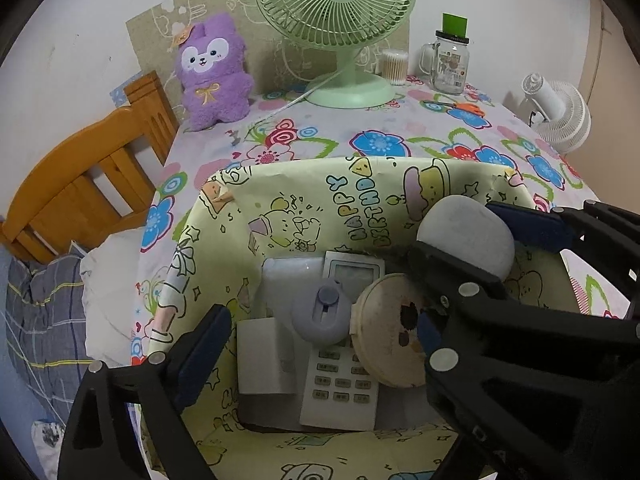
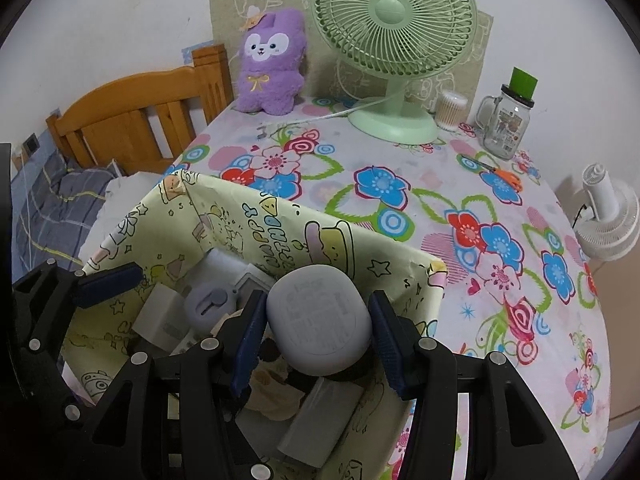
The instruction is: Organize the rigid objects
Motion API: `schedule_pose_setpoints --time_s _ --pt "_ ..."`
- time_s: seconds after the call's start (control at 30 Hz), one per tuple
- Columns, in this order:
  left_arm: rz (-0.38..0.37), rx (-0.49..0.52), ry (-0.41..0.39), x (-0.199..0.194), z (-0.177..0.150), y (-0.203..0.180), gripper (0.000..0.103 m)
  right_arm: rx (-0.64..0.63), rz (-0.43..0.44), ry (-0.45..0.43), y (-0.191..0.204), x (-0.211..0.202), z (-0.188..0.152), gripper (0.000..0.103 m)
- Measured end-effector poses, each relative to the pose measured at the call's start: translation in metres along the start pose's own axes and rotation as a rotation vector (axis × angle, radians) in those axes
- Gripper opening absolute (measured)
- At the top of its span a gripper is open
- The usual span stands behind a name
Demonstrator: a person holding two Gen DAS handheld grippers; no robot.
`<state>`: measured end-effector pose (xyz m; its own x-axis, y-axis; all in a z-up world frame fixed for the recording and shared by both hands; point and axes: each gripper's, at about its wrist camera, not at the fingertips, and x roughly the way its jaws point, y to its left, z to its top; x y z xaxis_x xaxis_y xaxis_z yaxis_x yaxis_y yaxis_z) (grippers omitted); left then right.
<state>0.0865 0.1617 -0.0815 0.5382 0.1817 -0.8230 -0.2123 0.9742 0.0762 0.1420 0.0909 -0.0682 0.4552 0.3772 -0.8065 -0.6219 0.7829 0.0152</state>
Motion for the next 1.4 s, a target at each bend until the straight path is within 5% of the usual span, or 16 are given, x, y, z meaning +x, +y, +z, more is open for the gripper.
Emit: schedule_pose_setpoints --time_s 0.67,1.4 --pt "0.009 0.030 -0.065 -0.032 -0.007 -0.016 0.098 0.005 -0.032 -0.051 -0.005 -0.037 -0.007 0.077" --pt "0.001 0.066 -0.163 -0.076 -0.017 -0.070 0.101 0.096 -0.080 -0.101 -0.052 -0.093 -0.040 0.086"
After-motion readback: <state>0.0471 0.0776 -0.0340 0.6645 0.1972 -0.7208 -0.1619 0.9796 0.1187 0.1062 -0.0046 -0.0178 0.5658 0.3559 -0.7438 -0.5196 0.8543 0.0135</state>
